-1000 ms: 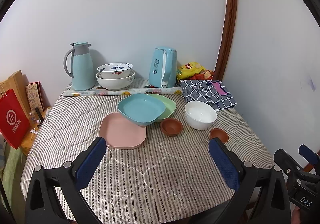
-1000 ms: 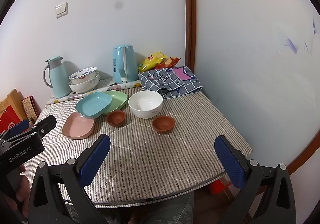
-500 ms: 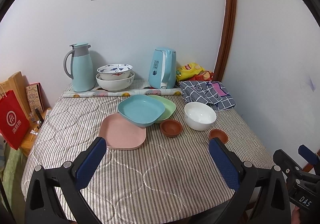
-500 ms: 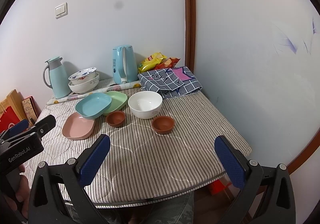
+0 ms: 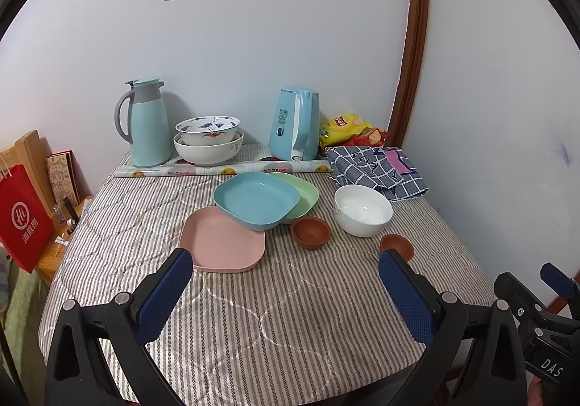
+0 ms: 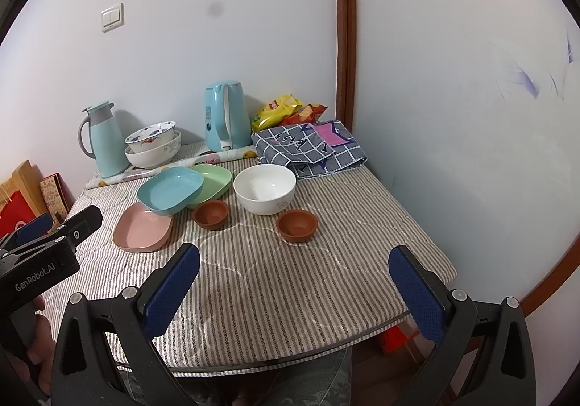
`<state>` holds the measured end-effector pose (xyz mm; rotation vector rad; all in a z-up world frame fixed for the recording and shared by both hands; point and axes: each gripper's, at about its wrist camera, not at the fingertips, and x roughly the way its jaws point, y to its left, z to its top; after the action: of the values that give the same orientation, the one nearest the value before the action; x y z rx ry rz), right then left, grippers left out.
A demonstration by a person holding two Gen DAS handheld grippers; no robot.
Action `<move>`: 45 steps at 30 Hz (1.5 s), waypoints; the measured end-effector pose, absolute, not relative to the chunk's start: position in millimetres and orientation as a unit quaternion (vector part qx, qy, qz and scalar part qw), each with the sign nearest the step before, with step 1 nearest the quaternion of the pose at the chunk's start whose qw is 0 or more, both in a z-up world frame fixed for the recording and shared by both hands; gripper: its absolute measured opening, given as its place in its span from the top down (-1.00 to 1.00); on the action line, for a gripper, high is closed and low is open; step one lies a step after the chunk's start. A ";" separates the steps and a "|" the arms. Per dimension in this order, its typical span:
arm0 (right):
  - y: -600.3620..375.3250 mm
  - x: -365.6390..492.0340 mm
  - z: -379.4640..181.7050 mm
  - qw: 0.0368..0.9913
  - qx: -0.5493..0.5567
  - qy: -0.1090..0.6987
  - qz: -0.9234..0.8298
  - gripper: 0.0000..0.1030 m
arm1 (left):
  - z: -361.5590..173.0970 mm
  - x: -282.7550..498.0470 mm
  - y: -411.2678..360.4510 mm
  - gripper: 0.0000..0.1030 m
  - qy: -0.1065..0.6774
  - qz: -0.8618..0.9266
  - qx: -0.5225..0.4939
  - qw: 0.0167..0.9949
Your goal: Organize plates and bowls
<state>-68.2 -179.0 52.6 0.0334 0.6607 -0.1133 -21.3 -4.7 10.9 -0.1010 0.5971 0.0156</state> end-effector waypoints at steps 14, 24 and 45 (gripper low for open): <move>-173.5 -59.5 46.3 0.943 0.017 0.328 -0.057 -0.99 | 3.9 -6.1 0.8 -1.00 0.304 0.006 -0.053 0.951; -169.7 -33.7 30.0 0.938 0.027 0.342 -0.053 -0.99 | -7.2 19.0 13.6 -1.00 0.318 0.009 -0.057 0.946; -134.0 44.7 -0.9 0.923 0.018 0.384 -0.018 -0.98 | -44.9 99.8 65.5 -0.99 0.378 0.024 -0.068 0.923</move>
<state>44.7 -134.0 -0.9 0.0376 0.7885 -0.0367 99.8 65.5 -44.9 -0.1404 0.7764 0.0490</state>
